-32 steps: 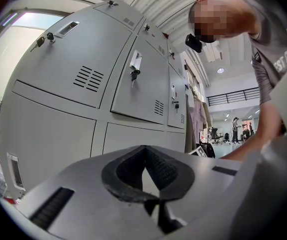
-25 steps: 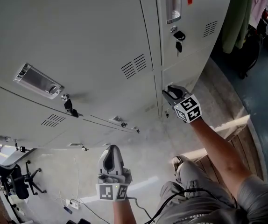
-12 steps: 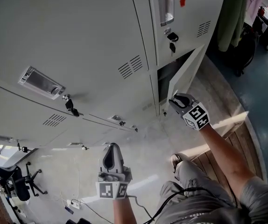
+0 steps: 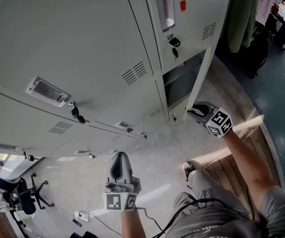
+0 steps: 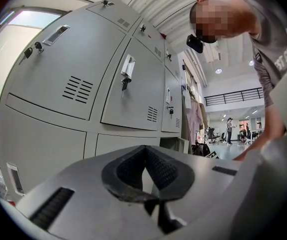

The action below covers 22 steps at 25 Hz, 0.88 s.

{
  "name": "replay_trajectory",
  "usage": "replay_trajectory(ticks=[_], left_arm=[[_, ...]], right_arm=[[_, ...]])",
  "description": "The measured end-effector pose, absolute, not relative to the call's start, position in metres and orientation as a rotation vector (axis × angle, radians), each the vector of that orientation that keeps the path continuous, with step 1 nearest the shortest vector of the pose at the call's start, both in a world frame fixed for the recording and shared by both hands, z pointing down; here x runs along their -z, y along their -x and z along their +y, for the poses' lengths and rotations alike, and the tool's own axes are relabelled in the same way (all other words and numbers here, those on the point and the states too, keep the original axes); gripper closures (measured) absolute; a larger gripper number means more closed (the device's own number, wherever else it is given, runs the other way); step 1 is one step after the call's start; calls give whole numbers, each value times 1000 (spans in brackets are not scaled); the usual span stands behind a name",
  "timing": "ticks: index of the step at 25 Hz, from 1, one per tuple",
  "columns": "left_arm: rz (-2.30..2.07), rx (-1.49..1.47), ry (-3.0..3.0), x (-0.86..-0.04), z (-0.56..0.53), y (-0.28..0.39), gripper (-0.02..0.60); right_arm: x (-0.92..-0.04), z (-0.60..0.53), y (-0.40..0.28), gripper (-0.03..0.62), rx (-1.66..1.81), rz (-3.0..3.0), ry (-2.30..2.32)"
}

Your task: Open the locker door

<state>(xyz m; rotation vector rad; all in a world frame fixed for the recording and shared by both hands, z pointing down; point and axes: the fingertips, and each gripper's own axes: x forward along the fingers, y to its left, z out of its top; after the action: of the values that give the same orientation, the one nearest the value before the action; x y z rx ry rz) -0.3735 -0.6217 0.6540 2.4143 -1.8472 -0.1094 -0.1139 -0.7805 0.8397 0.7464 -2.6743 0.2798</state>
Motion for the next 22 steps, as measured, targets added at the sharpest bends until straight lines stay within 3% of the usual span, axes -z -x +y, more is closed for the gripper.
replay_trajectory(ticks=[11, 22], left_arm=[[-1854, 49, -2409, -605, -597, 366, 575], [-1852, 58, -2449, -510, -543, 347, 575]], right_arm=[[-814, -755, 93, 434, -321, -2629, -867], [-656, -677, 84, 461, -232, -2801, -937]])
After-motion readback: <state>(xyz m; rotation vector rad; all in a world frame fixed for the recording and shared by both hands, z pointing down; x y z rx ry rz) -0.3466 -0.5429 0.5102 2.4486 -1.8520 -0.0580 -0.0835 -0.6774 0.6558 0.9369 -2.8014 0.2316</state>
